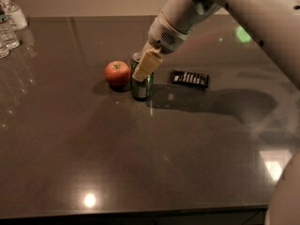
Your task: Move green can near apple
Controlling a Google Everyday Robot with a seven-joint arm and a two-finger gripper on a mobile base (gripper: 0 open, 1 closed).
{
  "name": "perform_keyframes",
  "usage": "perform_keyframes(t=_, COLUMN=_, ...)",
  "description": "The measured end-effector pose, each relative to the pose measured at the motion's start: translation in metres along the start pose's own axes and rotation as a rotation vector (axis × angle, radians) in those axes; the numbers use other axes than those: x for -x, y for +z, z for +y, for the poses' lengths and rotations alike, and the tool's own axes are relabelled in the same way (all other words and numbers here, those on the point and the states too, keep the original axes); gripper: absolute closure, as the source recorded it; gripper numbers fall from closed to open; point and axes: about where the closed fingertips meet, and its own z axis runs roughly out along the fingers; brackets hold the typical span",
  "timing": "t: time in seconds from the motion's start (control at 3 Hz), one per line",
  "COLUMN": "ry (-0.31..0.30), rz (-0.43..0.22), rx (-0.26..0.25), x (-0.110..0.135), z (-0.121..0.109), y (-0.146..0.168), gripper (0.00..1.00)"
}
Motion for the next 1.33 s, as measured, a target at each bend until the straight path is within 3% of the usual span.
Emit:
perform_keyframes(t=1.0, ry=-0.009, rz=0.018, rx=-0.012, x=-0.0046, z=-0.0099, y=0.0035, gripper=0.13)
perform_keyframes(t=1.33, ry=-0.01, rz=0.019, rx=-0.009, x=-0.004, z=-0.0097, y=0.0054, gripper=0.0)
